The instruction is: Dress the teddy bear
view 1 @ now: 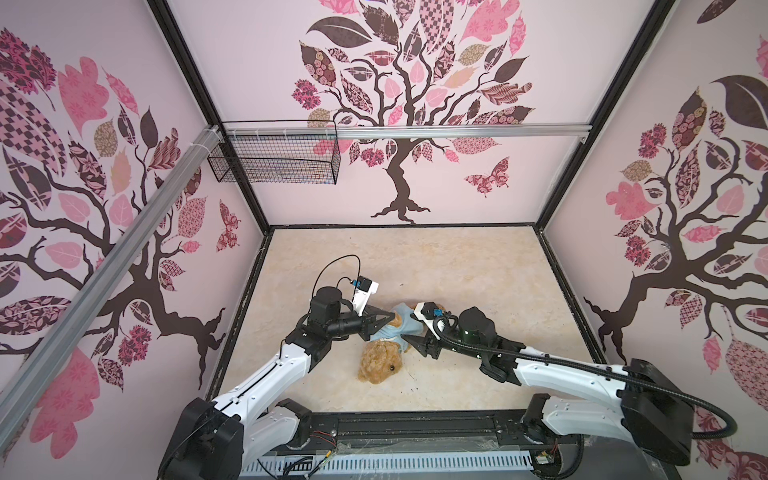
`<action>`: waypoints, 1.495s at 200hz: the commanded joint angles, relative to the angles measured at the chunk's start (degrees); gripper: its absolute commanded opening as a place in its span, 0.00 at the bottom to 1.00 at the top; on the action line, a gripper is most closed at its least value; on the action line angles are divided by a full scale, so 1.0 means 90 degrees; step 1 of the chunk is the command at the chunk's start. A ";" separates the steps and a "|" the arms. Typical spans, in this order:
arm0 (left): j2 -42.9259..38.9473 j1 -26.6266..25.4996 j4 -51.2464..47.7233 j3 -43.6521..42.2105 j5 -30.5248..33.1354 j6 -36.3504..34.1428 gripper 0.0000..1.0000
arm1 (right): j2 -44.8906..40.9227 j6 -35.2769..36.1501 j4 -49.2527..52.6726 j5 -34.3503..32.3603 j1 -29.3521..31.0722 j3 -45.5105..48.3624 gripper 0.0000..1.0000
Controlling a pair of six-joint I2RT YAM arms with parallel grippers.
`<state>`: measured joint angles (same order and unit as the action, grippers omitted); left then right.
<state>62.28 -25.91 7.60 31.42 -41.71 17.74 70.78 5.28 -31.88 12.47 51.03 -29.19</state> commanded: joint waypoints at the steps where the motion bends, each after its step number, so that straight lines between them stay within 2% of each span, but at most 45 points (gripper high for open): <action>1: -0.0015 -0.0038 0.0142 0.0313 -0.0214 -0.0027 0.00 | 0.0520 -0.0138 -0.1023 0.0180 0.0002 -0.0341 0.67; 27: 0.0003 -0.0046 0.0138 0.0312 -0.0317 0.0045 0.00 | 0.1260 -0.0323 -0.1675 0.0245 0.0003 -0.0458 0.63; 55: 0.0023 -0.0066 0.0547 0.0392 -0.0523 0.0249 0.00 | 0.1860 -0.0585 -0.2060 -0.0155 -0.0003 -0.0265 0.41; 68: 0.0023 -0.0065 0.0949 0.0459 -0.0594 0.0614 0.00 | 0.2021 -0.0704 -0.2109 -0.0372 0.0003 -0.0065 0.36; 93: 0.0119 -0.0047 0.2195 0.0533 -0.0599 0.1636 0.00 | 0.2218 -0.0992 -0.2239 -0.0549 0.0001 0.0407 0.38; 127: 0.0348 0.0087 0.2996 0.0553 -0.0473 0.2455 0.00 | 0.2204 -0.1139 -0.2287 -0.0761 0.0013 0.0781 0.46; 147: 0.0433 0.0086 0.2332 0.0515 -0.0423 0.1980 0.00 | 0.2028 -0.1096 -0.2298 -0.0807 0.0004 0.0750 0.42; 183: 0.0431 0.0091 -0.0234 0.0702 0.0399 0.0258 0.00 | 0.1658 -0.1121 -0.2281 -0.0717 0.0007 0.0523 0.24; 194: 0.0466 0.0080 -0.0728 0.0825 0.0533 -0.0123 0.07 | 0.1588 -0.1198 -0.2252 -0.0657 0.0005 0.0464 0.21; 212: 0.0418 0.0050 -0.0927 0.0950 0.0284 -0.0363 0.19 | 0.1534 -0.1339 -0.2259 -0.0535 0.0010 0.0421 0.17; 246: 0.0390 -0.0259 -0.1068 0.1108 0.0172 -0.0768 0.38 | 0.1544 -0.1473 -0.2424 -0.0438 0.0004 0.0489 0.16; 271: 0.0640 -0.0551 -0.1518 0.1370 0.0390 -0.1224 0.51 | 0.1517 -0.1493 -0.2425 -0.0381 0.0005 0.0499 0.16; 299: 0.1047 -0.0764 -0.1687 0.1671 0.0817 -0.1469 0.55 | 0.1483 -0.1523 -0.2458 -0.0264 0.0006 0.0489 0.16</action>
<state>68.73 -31.83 -4.45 42.44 -37.63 8.91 86.11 -7.60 -54.35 8.54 51.20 -24.47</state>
